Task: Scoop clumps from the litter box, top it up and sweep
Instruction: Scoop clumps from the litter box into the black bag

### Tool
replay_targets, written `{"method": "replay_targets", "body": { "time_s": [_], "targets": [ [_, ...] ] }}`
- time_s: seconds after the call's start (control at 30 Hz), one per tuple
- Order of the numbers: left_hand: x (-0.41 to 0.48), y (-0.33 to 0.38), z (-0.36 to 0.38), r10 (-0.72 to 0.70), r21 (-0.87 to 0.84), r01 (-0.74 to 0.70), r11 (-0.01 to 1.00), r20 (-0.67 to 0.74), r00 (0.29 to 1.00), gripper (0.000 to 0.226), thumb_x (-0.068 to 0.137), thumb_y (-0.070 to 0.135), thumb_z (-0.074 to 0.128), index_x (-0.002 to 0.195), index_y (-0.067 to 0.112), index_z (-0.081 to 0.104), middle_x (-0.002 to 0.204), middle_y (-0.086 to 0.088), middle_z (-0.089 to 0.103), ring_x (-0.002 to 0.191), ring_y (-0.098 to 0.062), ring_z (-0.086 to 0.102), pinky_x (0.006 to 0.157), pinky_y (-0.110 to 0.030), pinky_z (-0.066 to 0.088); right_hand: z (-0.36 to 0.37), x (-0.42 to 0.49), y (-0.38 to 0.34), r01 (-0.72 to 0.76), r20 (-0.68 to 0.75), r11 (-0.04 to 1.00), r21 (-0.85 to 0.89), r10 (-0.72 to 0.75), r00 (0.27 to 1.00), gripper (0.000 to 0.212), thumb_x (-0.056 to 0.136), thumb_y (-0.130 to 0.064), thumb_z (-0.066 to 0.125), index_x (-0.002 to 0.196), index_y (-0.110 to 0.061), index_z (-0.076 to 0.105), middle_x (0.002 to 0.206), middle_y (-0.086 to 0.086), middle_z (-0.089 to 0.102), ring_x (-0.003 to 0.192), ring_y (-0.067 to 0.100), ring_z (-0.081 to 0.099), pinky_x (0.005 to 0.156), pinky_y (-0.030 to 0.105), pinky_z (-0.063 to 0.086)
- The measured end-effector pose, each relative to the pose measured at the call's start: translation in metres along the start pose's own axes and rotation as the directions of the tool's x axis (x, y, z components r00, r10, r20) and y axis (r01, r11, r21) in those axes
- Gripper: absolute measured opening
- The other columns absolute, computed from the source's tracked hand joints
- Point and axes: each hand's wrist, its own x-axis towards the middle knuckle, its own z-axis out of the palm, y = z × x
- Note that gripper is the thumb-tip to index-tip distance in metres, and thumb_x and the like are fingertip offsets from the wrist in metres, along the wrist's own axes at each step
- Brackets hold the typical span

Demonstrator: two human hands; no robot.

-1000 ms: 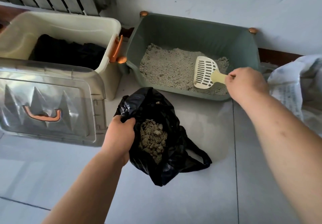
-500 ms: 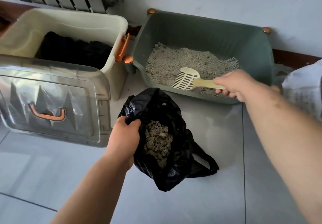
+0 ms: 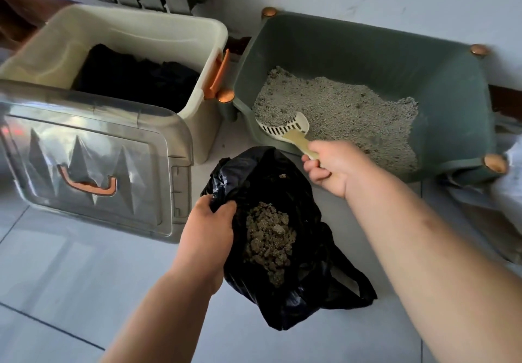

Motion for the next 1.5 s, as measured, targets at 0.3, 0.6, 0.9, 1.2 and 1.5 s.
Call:
{"method": "replay_targets", "body": {
  "time_s": [0.3, 0.6, 0.9, 1.2, 1.5],
  "targets": [
    [0.009, -0.001, -0.004, -0.002, -0.007, 0.002, 1.0, 0.004, 1.0, 0.011, 0.097, 0.014, 0.054, 0.101, 0.007, 0.062, 0.088, -0.017, 0.065, 0.081, -0.031, 0.064, 0.084, -0.059, 0.056, 0.067, 0.043, -0.005, 0.135, -0.116, 0.987, 0.082, -0.125, 0.985, 0.036, 0.097, -0.037, 0.046, 0.073, -0.011, 0.039, 0.055, 0.003, 0.036, 0.032, 0.013, 0.029, 0.039, 0.02, 0.021],
    [0.012, 0.0, -0.004, -0.024, -0.011, 0.024, 1.0, -0.029, 0.999, 0.009, 0.097, 0.015, 0.056, 0.098, 0.013, 0.065, 0.098, -0.022, 0.073, 0.094, -0.039, 0.072, 0.086, -0.059, 0.057, 0.007, 0.049, 0.01, 0.295, -0.115, 0.95, 0.099, -0.283, 0.952, 0.014, 0.099, -0.01, 0.045, 0.089, -0.017, 0.051, 0.073, 0.007, 0.051, 0.052, 0.008, 0.04, 0.034, 0.015, 0.026],
    [0.005, 0.006, -0.006, -0.007, -0.007, 0.007, 1.0, -0.016, 1.0, 0.014, 0.098, 0.009, 0.052, 0.105, 0.007, 0.064, 0.101, -0.023, 0.073, 0.095, -0.038, 0.072, 0.083, -0.051, 0.061, -0.037, 0.016, 0.022, 0.33, -0.151, 0.889, 0.317, -0.297, 0.943, 0.008, 0.097, -0.009, 0.054, 0.102, -0.015, 0.055, 0.075, 0.009, 0.052, 0.041, 0.004, 0.04, 0.033, 0.014, 0.025],
    [-0.009, 0.009, -0.002, 0.011, -0.024, -0.011, 1.0, -0.009, 1.0, 0.012, 0.099, 0.009, 0.052, 0.104, 0.006, 0.062, 0.107, -0.031, 0.068, 0.094, -0.041, 0.071, 0.088, -0.057, 0.055, -0.053, -0.008, 0.026, 0.368, -0.173, 0.918, 0.151, -0.342, 0.924, 0.02, 0.098, -0.009, 0.051, 0.118, -0.012, 0.053, 0.073, 0.007, 0.052, 0.048, 0.007, 0.038, 0.034, 0.014, 0.024],
    [-0.014, 0.009, 0.001, 0.014, 0.014, -0.013, 1.0, -0.013, 1.0, 0.011, 0.097, 0.016, 0.054, 0.102, 0.013, 0.063, 0.104, -0.024, 0.071, 0.099, -0.041, 0.07, 0.091, -0.059, 0.055, -0.067, -0.024, 0.021, 0.348, -0.176, 0.921, 0.173, -0.319, 0.931, 0.01, 0.096, -0.01, 0.054, 0.098, -0.02, 0.056, 0.073, 0.006, 0.054, 0.045, 0.005, 0.039, 0.033, 0.013, 0.022]
  ]
}}
